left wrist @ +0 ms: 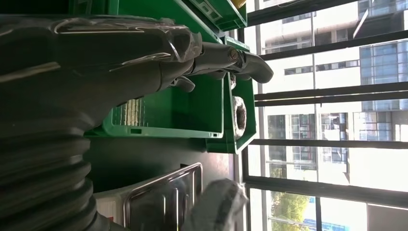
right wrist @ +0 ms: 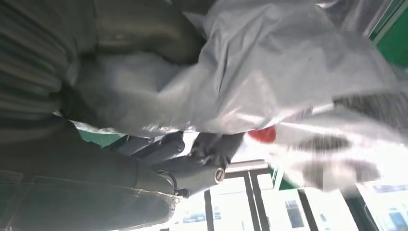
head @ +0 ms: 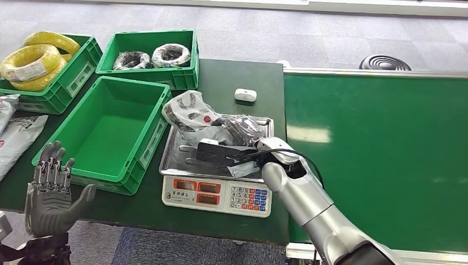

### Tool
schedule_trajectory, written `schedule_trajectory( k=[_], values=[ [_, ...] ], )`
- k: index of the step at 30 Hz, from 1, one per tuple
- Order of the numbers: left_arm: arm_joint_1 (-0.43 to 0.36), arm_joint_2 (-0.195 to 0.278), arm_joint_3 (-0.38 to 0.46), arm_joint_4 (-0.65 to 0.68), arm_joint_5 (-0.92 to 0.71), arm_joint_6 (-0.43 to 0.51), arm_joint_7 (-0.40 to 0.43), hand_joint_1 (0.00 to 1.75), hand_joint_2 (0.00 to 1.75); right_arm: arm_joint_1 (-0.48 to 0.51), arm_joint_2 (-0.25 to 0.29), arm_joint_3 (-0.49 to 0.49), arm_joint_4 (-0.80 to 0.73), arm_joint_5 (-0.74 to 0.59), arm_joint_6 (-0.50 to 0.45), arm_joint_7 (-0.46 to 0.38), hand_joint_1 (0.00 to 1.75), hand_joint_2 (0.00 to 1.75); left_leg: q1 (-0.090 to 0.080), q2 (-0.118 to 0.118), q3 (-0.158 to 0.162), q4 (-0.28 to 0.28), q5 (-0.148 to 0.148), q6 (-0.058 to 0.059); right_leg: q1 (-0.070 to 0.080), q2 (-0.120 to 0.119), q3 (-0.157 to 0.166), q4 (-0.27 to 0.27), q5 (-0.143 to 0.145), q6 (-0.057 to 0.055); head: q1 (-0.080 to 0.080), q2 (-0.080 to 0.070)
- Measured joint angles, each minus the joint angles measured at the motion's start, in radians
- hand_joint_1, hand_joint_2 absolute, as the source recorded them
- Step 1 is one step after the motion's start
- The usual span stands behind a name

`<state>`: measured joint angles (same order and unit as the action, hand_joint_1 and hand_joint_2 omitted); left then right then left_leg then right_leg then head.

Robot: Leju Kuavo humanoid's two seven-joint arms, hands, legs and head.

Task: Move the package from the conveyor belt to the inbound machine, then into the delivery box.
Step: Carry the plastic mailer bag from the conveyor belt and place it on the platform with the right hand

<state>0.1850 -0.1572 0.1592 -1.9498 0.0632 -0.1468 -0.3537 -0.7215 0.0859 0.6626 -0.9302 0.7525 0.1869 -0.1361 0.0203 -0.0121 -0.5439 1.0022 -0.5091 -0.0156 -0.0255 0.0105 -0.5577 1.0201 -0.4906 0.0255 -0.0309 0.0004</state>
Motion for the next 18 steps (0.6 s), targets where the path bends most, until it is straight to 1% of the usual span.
schedule_trajectory(
  k=[5, 11, 15, 18],
  values=[
    [-0.052, 0.004, -0.051, -0.002, -0.041, 0.008, -0.013, 0.00, 1.75, -0.007, 0.009, -0.003, 0.031, -0.056, -0.014, -0.048, 0.00, 1.75, 0.000, 0.000, 0.000, 0.001, 0.000, 0.000, 0.000, 0.000, 0.000, 0.000, 0.000, 0.000, 0.000, 0.000],
    [-0.115, 0.017, -0.140, -0.002, -0.114, 0.043, -0.015, 0.00, 1.75, 0.017, 0.009, -0.060, 0.005, -0.163, -0.062, -0.147, 0.00, 1.75, 0.000, 0.000, 0.000, 0.001, 0.000, 0.000, 0.000, 0.000, -0.001, 0.000, 0.001, 0.000, 0.000, 0.000],
    [-0.134, 0.037, -0.210, 0.004, -0.192, 0.068, -0.025, 0.00, 1.75, 0.083, 0.008, -0.140, -0.099, -0.351, -0.090, -0.242, 0.00, 1.75, 0.000, 0.000, 0.000, 0.001, 0.000, 0.000, 0.000, 0.000, -0.001, 0.000, 0.000, 0.000, 0.000, 0.000],
    [-0.150, 0.055, -0.268, 0.015, -0.222, 0.094, -0.029, 0.00, 1.75, 0.126, 0.004, -0.203, -0.205, -0.445, -0.090, -0.256, 0.00, 1.75, 0.000, 0.001, -0.001, 0.001, 0.000, 0.000, 0.000, 0.001, -0.002, 0.000, 0.001, 0.000, 0.000, 0.000]
  ],
)
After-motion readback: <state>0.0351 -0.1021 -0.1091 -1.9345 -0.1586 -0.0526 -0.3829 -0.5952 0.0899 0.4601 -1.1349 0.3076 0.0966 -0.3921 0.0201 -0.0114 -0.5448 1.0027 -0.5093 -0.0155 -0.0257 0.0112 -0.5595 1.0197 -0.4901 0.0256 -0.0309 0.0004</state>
